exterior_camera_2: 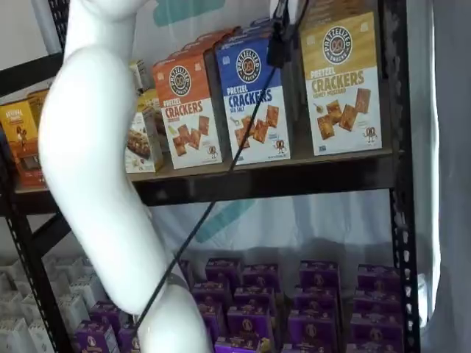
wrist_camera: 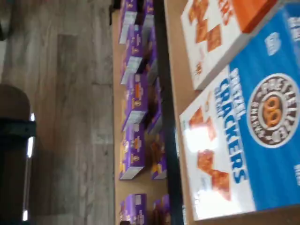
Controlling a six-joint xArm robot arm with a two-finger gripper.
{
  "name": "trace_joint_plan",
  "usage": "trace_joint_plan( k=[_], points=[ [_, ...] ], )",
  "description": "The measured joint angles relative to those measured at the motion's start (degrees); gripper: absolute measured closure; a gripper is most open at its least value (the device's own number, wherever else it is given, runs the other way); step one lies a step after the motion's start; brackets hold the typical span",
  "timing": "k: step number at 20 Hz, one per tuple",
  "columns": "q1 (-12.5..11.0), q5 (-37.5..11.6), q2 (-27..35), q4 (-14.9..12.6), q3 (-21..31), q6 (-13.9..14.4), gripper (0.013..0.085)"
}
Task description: Retrieve the yellow and white box located on the top shelf, the sixth one from the left
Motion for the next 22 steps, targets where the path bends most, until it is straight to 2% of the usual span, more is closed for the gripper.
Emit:
trace_joint_plan(
  k=[4,9,16,22],
  points=[
    [-1.5,-1.0,1.5,3.9,-2.9,1.2,0.0130],
    [-0.6,-9.9,-0.4,5.5,0.7,0.5,0.0130],
    [2.7,-14.9,2.0,2.9,-0.9,0.7,0.0130],
    [4.9,-16.5,5.1,-0.5,-4.1,0.5,0.0130]
  ],
)
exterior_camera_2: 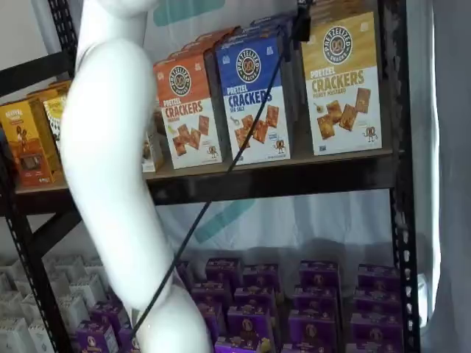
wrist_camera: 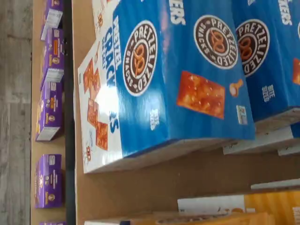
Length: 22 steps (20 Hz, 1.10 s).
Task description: Retrieve the yellow and white box located on the top shelf, the sixth one from the left
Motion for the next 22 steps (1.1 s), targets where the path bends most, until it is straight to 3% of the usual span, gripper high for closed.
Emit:
trace_joint_plan(
  k=[8,17,22],
  points=[
    [2.2,1.3,4.9,-5.5,-5.8,-0.1,0.0130],
    [4.3,-1.1,6.2,-9.9,-5.4,-0.8,0.0130],
    [5.9,2.1,8.4,-13.2,-8.6,0.1,0.0130]
  ],
)
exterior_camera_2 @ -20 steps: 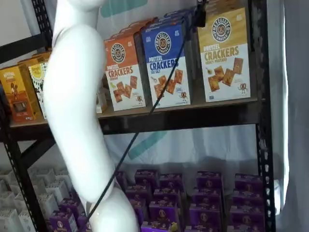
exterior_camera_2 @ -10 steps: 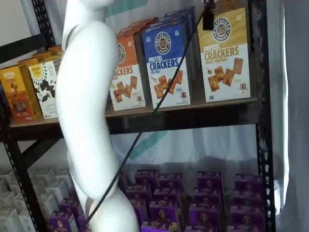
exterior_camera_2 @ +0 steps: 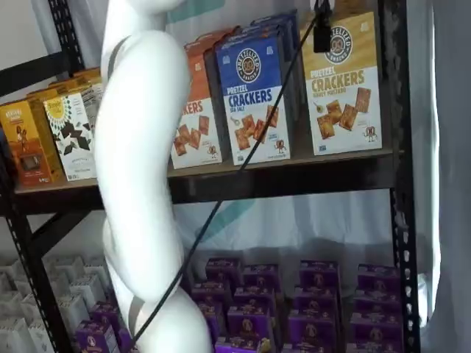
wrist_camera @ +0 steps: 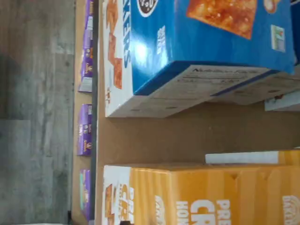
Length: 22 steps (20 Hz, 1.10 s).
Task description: Retrieve the yellow and white box located on the top shelf, the sixth one from the left
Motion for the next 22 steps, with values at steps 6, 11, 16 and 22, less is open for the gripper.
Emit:
trace_joint_plan(
  k=[6,11,16,22],
  points=[
    [2.0,2.2,1.0,-4.2,-1.9,0.7,0.0130],
    [3.2,3.1,1.1,-6.8,-2.2,1.0,0.0130],
    [3.8,2.4,0.2,-7.9,-0.8,1.1,0.0130],
    [3.7,2.1,-0.4,-7.9,0.1,1.0,0.0170]
  ],
)
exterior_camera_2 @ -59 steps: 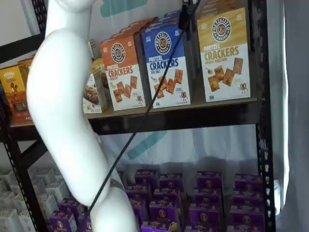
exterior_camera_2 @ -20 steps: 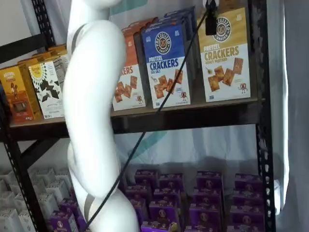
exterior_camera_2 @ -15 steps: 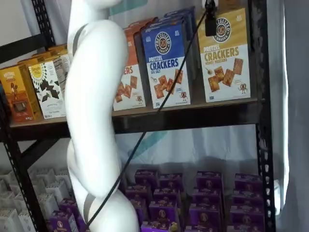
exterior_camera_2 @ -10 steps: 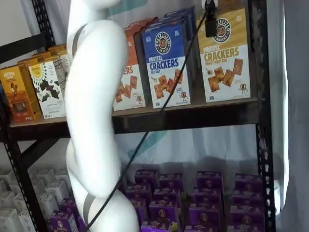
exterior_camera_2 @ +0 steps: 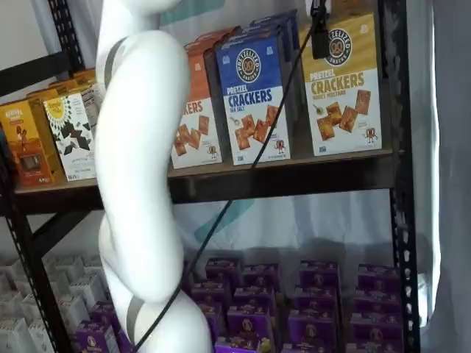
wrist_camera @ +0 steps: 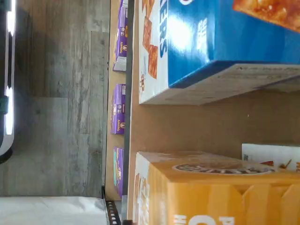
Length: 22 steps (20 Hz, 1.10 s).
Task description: Retrieve the yellow and white box located on the top shelf, the sixth one from the left
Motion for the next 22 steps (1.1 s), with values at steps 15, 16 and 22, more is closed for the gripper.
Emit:
trace_joint_plan(
  k=[15,16,22],
  points=[
    [-1.0,-0.1,-0.6,0.3,0.2,-1.0,0.0410],
    [-1.1,-0.2,-0.7,0.3,0.3,-1.0,0.0410],
    [-1.0,-0.5,-2.0,0.0,1.7,-1.1,0.0410]
  ],
)
